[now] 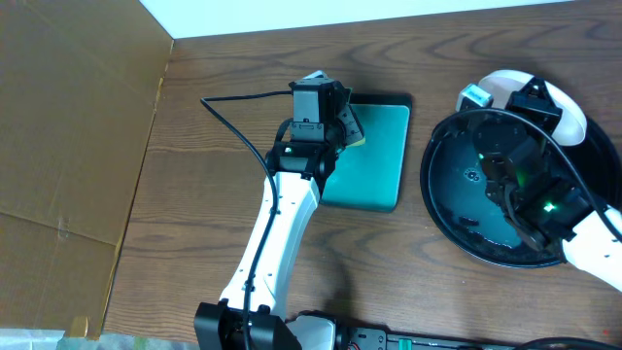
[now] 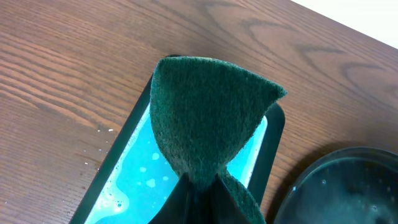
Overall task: Clean dirty plates on tray and stack at the side
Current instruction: 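Lift the cleaned plate with the right gripper toward the right edge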
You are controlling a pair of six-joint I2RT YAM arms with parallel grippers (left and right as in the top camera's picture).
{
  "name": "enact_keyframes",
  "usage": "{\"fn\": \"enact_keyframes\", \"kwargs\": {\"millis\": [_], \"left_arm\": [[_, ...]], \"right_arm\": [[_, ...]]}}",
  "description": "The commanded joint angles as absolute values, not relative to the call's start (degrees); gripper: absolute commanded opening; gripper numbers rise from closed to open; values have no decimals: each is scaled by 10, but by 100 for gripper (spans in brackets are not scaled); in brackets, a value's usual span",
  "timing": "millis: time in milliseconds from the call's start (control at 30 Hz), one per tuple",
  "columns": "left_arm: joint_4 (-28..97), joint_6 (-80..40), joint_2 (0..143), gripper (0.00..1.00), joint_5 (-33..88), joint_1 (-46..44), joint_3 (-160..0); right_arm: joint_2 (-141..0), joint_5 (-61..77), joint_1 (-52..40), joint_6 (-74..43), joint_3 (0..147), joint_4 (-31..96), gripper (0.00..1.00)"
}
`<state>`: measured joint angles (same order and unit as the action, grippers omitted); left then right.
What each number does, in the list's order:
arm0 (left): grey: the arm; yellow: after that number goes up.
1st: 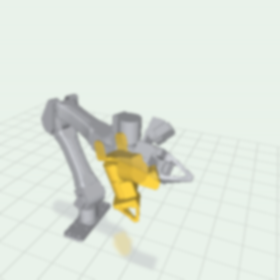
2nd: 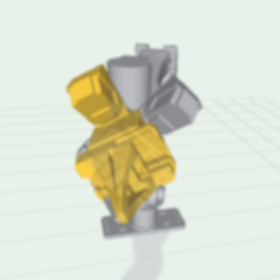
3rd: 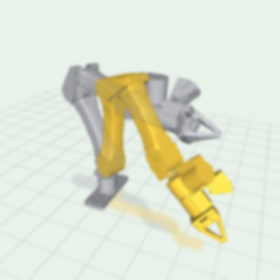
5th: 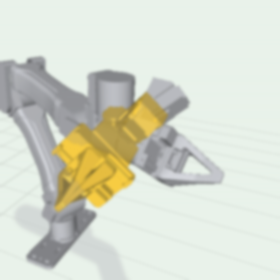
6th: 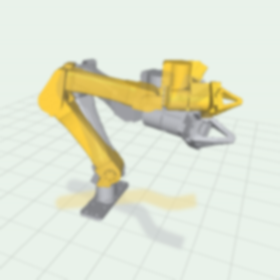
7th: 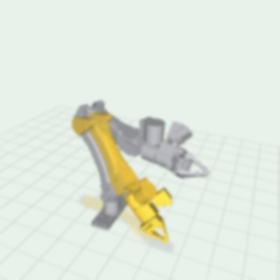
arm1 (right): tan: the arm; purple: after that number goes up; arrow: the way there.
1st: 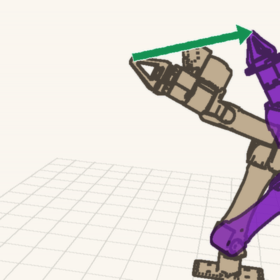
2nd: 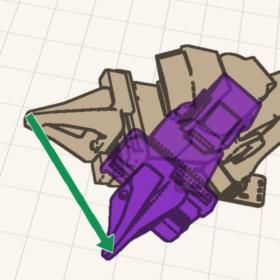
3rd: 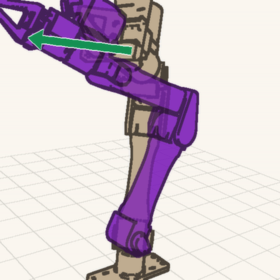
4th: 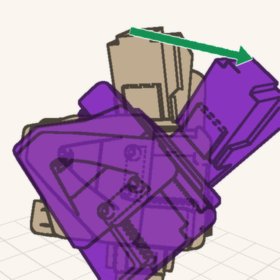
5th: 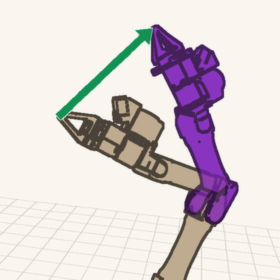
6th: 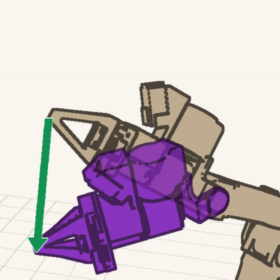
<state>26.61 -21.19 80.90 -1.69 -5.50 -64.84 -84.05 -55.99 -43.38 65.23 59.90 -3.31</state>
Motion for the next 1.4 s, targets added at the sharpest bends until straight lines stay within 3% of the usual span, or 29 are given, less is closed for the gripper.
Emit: {"fn": "enact_keyframes", "kwargs": {"millis": [0, 133, 400, 533, 800, 1000, 1133, 1367], "left_arm": [[266, -217, 809, 7, -22, -53, -646], [265, -217, 809, 7, -22, -53, -646], [266, -217, 809, 7, -22, -53, -646], [266, -217, 809, 7, -22, -53, -646], [265, -217, 809, 7, -22, -53, -646], [265, -217, 809, 7, -22, -53, -646], [265, -217, 809, 7, -22, -53, -646], [263, -217, 809, 7, -22, -53, -646]], "right_arm": [[-836, -527, -432, 606, 602, 34, 1], [-841, -390, -411, 510, 602, 168, 1], [-842, -414, -340, 372, 602, 44, 1], [-842, -344, -271, 277, 602, 44, 1], [-842, 49, -43, 42, 602, 127, 1], [-844, 346, 129, 16, 602, 135, 1], [-844, 320, 204, -23, 602, 159, 1], [-869, 83, 270, -133, 602, 167, 2]]}}
